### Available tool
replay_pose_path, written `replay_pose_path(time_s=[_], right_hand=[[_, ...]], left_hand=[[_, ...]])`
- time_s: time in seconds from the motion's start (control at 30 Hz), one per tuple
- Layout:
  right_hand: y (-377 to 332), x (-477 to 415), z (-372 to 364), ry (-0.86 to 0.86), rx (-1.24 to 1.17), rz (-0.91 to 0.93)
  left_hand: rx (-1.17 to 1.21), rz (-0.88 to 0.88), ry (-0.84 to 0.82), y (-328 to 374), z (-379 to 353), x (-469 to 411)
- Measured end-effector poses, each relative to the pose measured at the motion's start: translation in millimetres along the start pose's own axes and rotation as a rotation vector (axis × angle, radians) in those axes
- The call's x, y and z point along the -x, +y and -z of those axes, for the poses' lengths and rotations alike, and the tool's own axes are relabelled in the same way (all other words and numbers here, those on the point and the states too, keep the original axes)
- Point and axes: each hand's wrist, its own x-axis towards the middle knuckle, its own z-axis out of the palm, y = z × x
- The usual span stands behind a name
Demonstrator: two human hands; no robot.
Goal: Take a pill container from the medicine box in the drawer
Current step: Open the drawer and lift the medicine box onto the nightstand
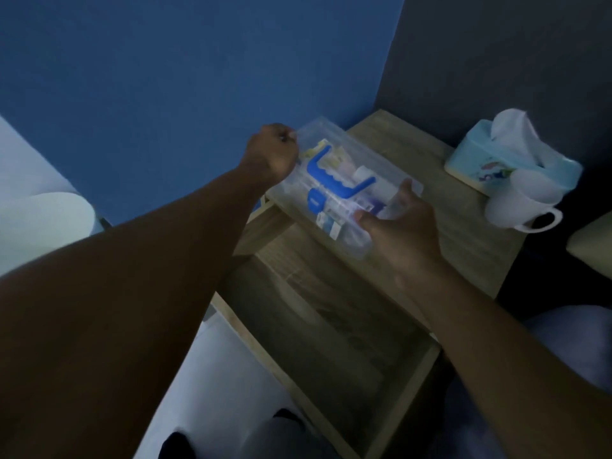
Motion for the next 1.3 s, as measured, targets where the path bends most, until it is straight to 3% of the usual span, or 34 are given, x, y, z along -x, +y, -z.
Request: replay_pose_path(time_s=[0.27,0.53,0.67,0.8,1.0,1.3], right_hand=[[8.7,-22.1,-8.5,0.001,-0.063,-0.001],[13.3,-17.7,-5.4,-0.049,0.215,0.135],[5.7,-14.2,7.3,-0.047,0.432,0.314],[-1.2,-22.5,23.6,-0.149,0.514,0.417],[9.0,-24.4,28.1,-0.163,0.683,0.488],[15.1,-31.2,25.4,-0.140,0.701,0.506]], left_hand=[[0.008,-0.015,-0.013,-19.2,-18.9,-16.2],[-0.045,-0.059,-0.049,-19.5,-17.6,-20.9],[-0.020,0.104,-0.023,-18.0,-18.8,-3.6],[0.083,0.315,0.036,-19.6,-31.4,29.9],[0.620,0.484,-0.059,-11.7,-50.5,69.0],[0.597,0.549,0.125,-7.8,-63.1,78.3]])
